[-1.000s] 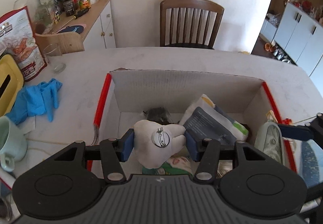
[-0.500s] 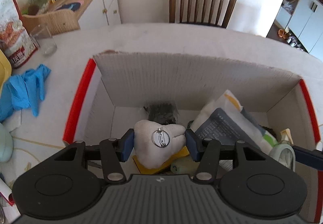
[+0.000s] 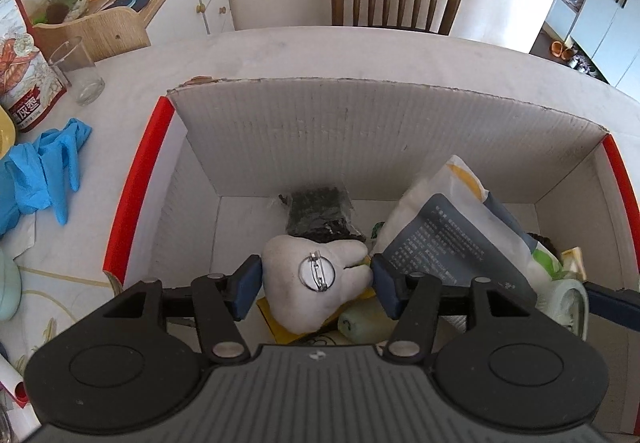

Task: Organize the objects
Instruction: 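Open both grippers to drop the plush and tape dispenser into the box, then move the left gripper to the teal sharpener while the right gripper approaches the red toy keychain, then grasp the teal pencil sharpener with the left gripper while the right gripper grasps the red toy keychain, then carry the teal sharpener and red toy keychain over the cardboard box with both grippers, then open both grippers to drop the sharpener and toy keychain into the box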

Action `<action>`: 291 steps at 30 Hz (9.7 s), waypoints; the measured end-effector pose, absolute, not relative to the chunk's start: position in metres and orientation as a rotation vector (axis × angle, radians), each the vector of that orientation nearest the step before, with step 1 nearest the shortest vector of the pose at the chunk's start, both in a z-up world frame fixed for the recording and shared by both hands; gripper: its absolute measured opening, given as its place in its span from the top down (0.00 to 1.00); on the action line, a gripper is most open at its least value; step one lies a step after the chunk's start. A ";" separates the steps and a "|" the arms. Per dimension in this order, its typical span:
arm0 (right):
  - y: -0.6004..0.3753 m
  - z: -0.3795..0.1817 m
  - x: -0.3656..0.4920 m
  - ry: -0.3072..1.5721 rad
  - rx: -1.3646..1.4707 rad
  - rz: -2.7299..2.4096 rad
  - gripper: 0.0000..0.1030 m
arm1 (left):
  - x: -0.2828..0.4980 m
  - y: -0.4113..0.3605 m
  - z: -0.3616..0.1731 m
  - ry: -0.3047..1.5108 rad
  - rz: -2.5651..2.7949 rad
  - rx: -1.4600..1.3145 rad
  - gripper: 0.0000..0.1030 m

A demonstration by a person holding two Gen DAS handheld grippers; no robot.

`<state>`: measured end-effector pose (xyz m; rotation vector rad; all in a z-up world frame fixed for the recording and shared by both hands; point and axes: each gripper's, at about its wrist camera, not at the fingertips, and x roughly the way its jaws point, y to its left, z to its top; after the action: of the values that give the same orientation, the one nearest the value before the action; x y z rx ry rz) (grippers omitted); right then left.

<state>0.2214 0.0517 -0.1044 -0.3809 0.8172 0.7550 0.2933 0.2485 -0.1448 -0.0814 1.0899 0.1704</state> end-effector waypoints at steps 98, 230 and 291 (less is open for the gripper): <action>-0.220 -0.141 0.291 0.777 -0.250 0.730 0.08 | 0.323 -0.053 -0.144 0.789 0.309 -0.116 0.01; 0.005 -0.029 0.201 0.604 -0.355 0.814 0.63 | 0.174 0.222 -0.052 0.777 0.158 0.008 0.69; 0.025 -0.038 0.203 0.655 -0.355 0.828 0.46 | 0.179 0.209 -0.073 0.827 0.038 -0.019 0.41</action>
<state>0.2032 0.0248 -0.0379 -0.3552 0.6548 0.8283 0.1793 0.2089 -0.0730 -0.0192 0.8273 0.0382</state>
